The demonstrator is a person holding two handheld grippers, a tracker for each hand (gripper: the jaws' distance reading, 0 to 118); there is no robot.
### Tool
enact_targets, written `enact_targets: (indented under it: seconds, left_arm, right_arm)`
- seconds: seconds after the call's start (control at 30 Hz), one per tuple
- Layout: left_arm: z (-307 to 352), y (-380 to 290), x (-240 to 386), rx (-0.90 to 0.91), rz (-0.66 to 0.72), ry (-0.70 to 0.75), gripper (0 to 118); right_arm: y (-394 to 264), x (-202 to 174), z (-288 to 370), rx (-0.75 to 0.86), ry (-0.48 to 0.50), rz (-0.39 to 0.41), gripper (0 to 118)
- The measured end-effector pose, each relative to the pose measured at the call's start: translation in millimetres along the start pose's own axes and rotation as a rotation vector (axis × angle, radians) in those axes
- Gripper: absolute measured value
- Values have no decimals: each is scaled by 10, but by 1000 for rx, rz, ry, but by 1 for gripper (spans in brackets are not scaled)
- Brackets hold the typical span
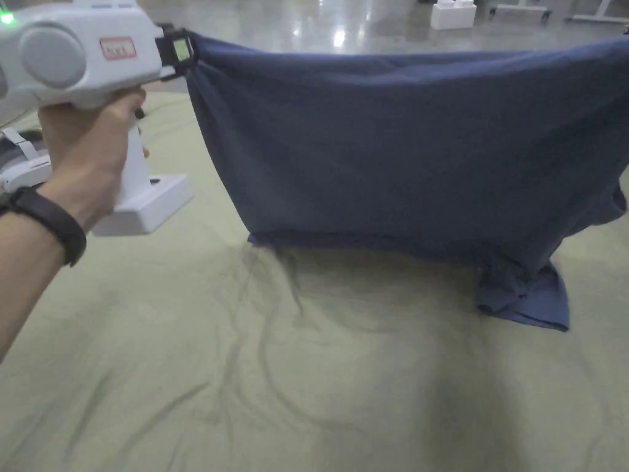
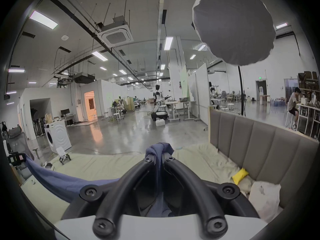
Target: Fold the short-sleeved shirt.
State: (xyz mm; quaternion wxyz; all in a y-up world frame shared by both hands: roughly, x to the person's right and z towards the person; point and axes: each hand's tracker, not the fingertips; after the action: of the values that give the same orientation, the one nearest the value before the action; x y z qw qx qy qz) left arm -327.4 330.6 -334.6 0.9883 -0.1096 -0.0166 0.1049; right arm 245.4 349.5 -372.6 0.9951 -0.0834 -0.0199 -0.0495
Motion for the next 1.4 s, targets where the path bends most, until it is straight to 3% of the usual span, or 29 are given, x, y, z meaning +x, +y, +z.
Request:
enact_targets:
  seconds: [0.17, 0.23, 0.37, 0.5, 0.67, 0.8, 0.83, 0.87, 0.9, 0.93, 0.97, 1.0, 1.07, 1.27, 1.33, 1.37, 1.4]
  left_arm:
    - [613, -780, -204, -63, 52, -41, 0]
    - [949, -1177, -282, -120, 93, -48, 0]
    - [1569, -1992, -417, -260, 152, -57, 0]
    - [2018, -2608, -466, -365, 129, -29, 0]
    - [2243, -3016, -685, -471, 158, 5, 0]
    - [2222, -3116, -720, -548, 79, 6, 0]
    - [2192, -3121, -723, -582, 116, -15, 8]
    - [2166, -3103, -738, -586, 110, -12, 23]
    - [2190, -3080, -741, -573, 87, -3, 59]
    - [2210, -3033, -731, -552, 56, 28, 85]
    - [2277, -2921, -687, -518, 12, 79, 100]
    - [2386, -2783, -625, -442, -24, 80, 101]
    - [2585, -2499, -436, -312, -91, 88, 101]
    - [3229, -1791, 348, 46, -238, 80, 99]
    - [3354, -1710, 523, 118, -238, 67, 82]
    - [3425, -1672, 594, 140, -220, 49, 68]
    - [3496, -1639, 651, 161, -214, 39, 45]
  right_arm:
    - [-819, 296, 674, -69, 14, 10, 2]
    - [-1162, 426, 984, -155, 26, 31, 2]
    - [-1937, 615, 1660, -290, 27, -38, 2]
    - [-2581, 636, 2218, -446, 30, -7, 2]
    - [-3015, 708, 2599, -582, -2, -44, 2]
    - [-3171, 689, 2649, -639, -5, 6, 2]
    - [-3204, 693, 2610, -670, 5, 18, 3]
    - [-3221, 700, 2585, -686, 4, 4, 6]
    - [-3222, 730, 2565, -707, -6, -19, 33]
    - [-3205, 760, 2562, -713, -20, -32, 68]
    - [-3189, 839, 2580, -699, -27, -40, 92]
    - [-3073, 836, 2667, -629, -62, -41, 91]
    - [-2829, 771, 2845, -502, -94, -34, 89]
    - [-2135, 321, 3392, -126, 40, -73, 88]
    - [-2010, 145, 3500, -56, 66, -34, 74]
    - [-1946, 47, 3547, -36, 66, -6, 60]
    - [-1905, -18, 3574, -21, 76, 22, 32]
